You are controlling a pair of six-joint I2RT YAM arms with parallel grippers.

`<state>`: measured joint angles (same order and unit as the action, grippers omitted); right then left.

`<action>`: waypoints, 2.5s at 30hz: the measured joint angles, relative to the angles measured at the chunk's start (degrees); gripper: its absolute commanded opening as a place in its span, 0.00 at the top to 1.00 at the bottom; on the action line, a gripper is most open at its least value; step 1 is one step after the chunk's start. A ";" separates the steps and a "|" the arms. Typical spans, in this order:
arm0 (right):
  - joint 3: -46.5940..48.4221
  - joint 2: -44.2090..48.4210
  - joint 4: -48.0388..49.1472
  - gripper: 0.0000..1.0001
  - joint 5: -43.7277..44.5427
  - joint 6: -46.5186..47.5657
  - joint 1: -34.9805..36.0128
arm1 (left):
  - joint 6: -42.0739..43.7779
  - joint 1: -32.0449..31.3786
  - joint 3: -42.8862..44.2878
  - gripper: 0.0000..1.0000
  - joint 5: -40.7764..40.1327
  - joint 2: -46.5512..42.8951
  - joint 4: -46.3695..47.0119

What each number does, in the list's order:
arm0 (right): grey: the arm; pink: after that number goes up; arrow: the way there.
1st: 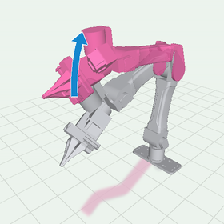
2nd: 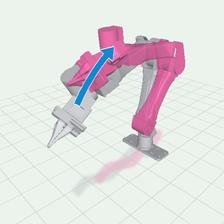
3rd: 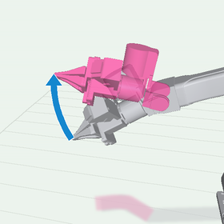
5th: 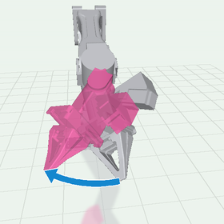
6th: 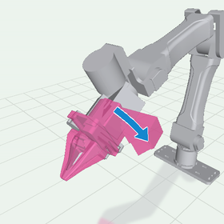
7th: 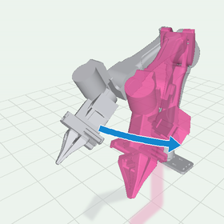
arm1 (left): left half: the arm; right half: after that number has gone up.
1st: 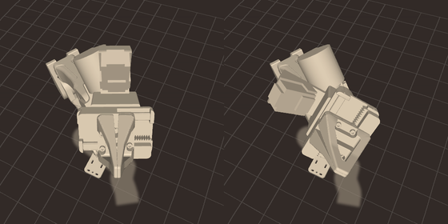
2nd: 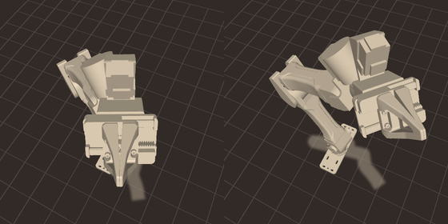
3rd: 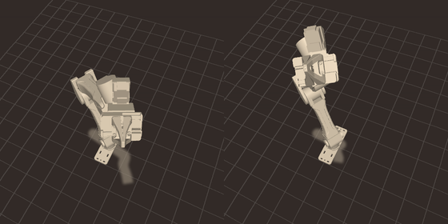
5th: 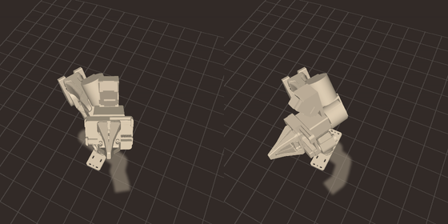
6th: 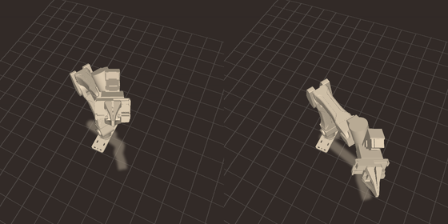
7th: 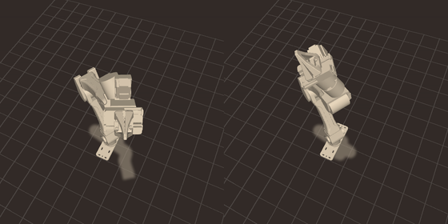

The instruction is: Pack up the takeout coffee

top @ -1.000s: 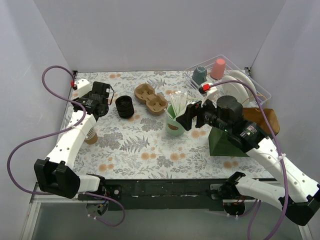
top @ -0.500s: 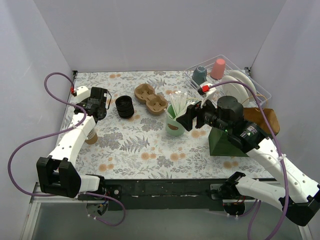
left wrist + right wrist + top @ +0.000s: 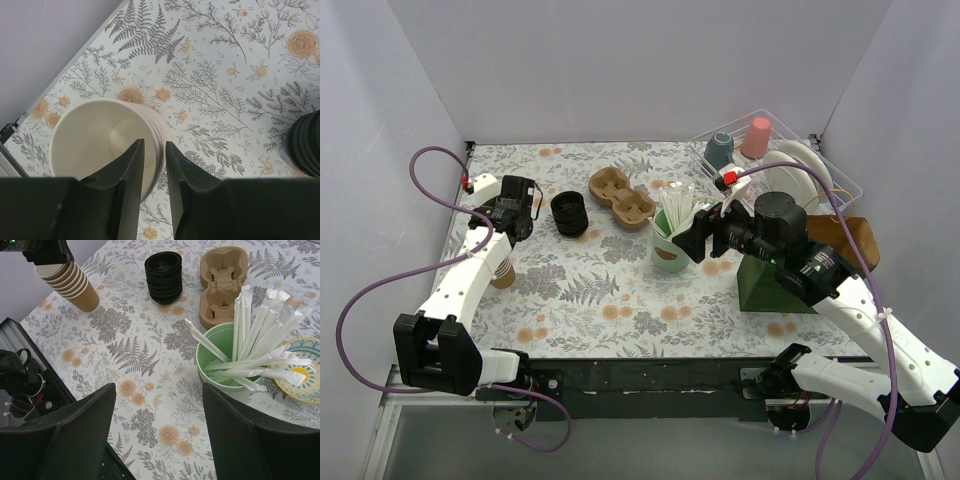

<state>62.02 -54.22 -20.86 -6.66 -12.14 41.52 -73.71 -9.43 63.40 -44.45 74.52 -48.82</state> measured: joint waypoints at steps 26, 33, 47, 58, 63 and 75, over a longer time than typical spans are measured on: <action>0.00 -0.57 -0.04 0.19 -1.03 0.02 0.00 | 3.02 0.00 0.59 1.00 -1.18 0.00 -0.11; 0.00 -1.27 -0.07 0.19 -1.46 0.04 0.00 | 4.09 0.00 3.06 1.00 -1.42 0.04 -0.22; 0.09 -2.27 -0.20 0.18 -1.70 0.11 0.00 | 5.77 0.00 12.94 1.00 -1.46 1.16 -3.43; 1.01 -2.38 -0.39 0.19 -2.32 0.02 0.00 | 8.50 0.00 23.15 1.00 4.90 -0.66 -6.19; 0.96 -0.17 -0.79 0.19 0.96 -0.68 0.00 | 11.34 -0.42 23.65 1.00 18.25 -2.14 -5.60; -1.44 9.44 -2.32 0.19 9.99 -1.75 0.00 | 5.92 -30.01 11.17 1.00 23.96 -1.99 -2.34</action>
<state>60.58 -44.77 -23.18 3.33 -13.89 41.52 -67.79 -39.44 74.56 -20.49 72.53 -51.16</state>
